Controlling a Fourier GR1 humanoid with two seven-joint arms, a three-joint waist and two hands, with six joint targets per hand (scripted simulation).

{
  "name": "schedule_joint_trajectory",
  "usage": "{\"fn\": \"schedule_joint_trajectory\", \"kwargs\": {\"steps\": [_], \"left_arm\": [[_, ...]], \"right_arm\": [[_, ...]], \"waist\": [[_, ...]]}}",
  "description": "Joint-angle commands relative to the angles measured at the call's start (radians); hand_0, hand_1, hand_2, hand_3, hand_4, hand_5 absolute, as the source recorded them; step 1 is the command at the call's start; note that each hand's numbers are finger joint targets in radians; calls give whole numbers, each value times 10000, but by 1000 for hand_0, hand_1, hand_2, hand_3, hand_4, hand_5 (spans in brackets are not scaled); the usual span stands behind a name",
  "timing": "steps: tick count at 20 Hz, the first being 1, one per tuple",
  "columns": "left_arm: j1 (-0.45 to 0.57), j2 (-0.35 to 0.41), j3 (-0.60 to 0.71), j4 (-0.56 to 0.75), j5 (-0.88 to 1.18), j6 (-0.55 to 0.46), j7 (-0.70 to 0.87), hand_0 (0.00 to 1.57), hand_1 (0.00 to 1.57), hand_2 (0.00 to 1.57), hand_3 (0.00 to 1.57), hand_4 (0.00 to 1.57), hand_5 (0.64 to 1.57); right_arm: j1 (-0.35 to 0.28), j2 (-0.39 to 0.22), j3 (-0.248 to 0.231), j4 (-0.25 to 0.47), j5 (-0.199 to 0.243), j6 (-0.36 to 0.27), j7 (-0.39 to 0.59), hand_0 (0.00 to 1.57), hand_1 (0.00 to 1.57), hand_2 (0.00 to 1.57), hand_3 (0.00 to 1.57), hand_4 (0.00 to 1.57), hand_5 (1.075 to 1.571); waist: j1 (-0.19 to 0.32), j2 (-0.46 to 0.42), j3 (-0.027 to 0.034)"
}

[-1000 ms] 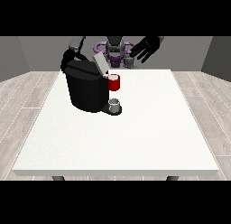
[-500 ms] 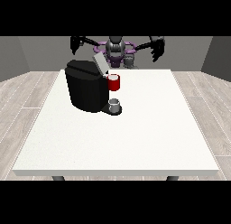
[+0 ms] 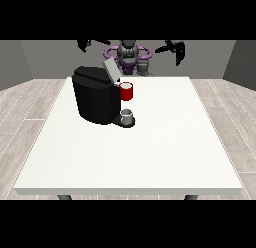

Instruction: Insert the coffee pod into the coffee machine and close the lid

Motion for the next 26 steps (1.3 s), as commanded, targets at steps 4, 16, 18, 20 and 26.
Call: {"fn": "schedule_joint_trajectory", "kwargs": {"steps": [4,16,18,20,26], "left_arm": [[388,-135,-1233,-1354,1003,183,415,0,0,0,0,385,1571],[2209,-135,-2059,-4216,1664,250,1272,0,0,0,0,342,1571],[1852,-137,-1882,-4833,1701,205,1737,0,0,0,0,282,1571],[2058,44,-1676,-5035,1855,263,1361,0,0,0,0,301,1571],[2840,-93,-2182,-6404,1977,217,1842,0,0,0,0,356,1571]], "right_arm": [[-1401,-505,-837,1298,-574,288,247,0,0,0,0,0,1571],[-2392,-206,-911,2282,-987,13,816,0,0,0,0,0,1571],[-2697,-355,-1126,2626,-1212,270,269,0,0,0,0,0,1571],[-2750,127,-572,2417,-932,104,328,0,0,0,0,0,1571],[-2862,200,-488,3038,-795,177,-564,0,0,0,0,0,1571]], "waist": [[725,871,4],[782,1440,0],[752,2119,2],[419,2286,-1],[584,2615,1]]}}
